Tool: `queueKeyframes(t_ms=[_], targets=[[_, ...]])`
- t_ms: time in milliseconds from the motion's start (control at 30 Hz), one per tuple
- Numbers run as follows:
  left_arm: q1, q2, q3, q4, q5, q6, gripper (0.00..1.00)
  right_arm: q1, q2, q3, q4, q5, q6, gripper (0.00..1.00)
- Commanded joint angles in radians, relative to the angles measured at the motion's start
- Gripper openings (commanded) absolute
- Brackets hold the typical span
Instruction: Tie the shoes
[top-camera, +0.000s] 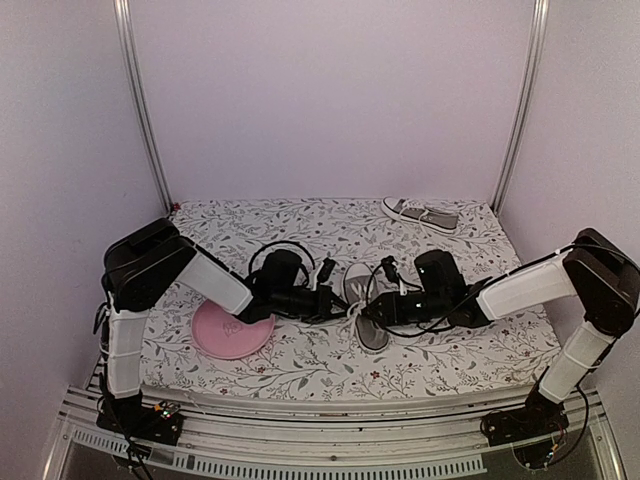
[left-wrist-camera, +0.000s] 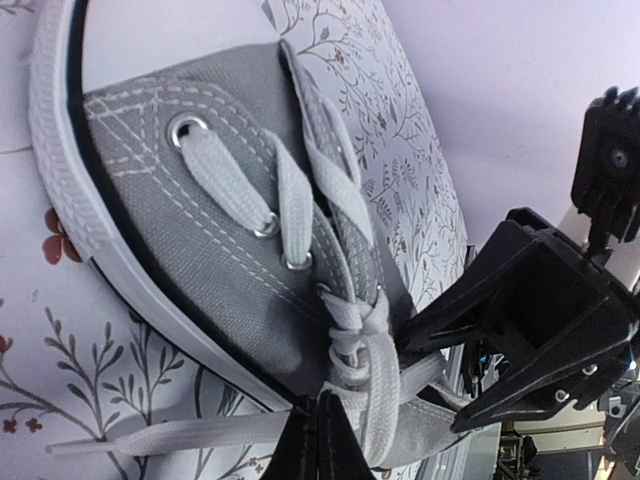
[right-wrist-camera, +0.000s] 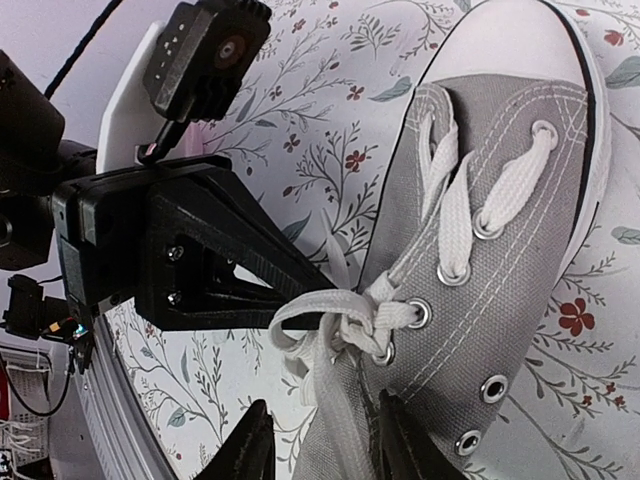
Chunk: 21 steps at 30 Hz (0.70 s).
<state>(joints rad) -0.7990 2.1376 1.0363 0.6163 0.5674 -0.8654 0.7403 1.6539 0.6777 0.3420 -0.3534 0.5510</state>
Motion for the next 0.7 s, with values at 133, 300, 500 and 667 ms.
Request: queueKeyframes(t_ms=[133, 300, 500, 667], targets=[[0.011, -0.035, -0.016, 0.04, -0.006, -0.007, 0.0, 0.04, 0.046, 0.066, -0.109, 0.074, -0.107, 0.25], [0.012, -0.035, -0.017, 0.043, 0.001, -0.006, 0.0, 0.041, 0.044, 0.08, -0.123, 0.099, -0.12, 0.07], [0.016, -0.041, -0.024, 0.039, -0.001, -0.001, 0.03, 0.041, 0.047, 0.099, -0.129, 0.114, -0.126, 0.02], [0.037, -0.066, -0.054, 0.034, -0.02, 0.016, 0.2, 0.041, 0.051, 0.113, -0.127, 0.116, -0.126, 0.02]])
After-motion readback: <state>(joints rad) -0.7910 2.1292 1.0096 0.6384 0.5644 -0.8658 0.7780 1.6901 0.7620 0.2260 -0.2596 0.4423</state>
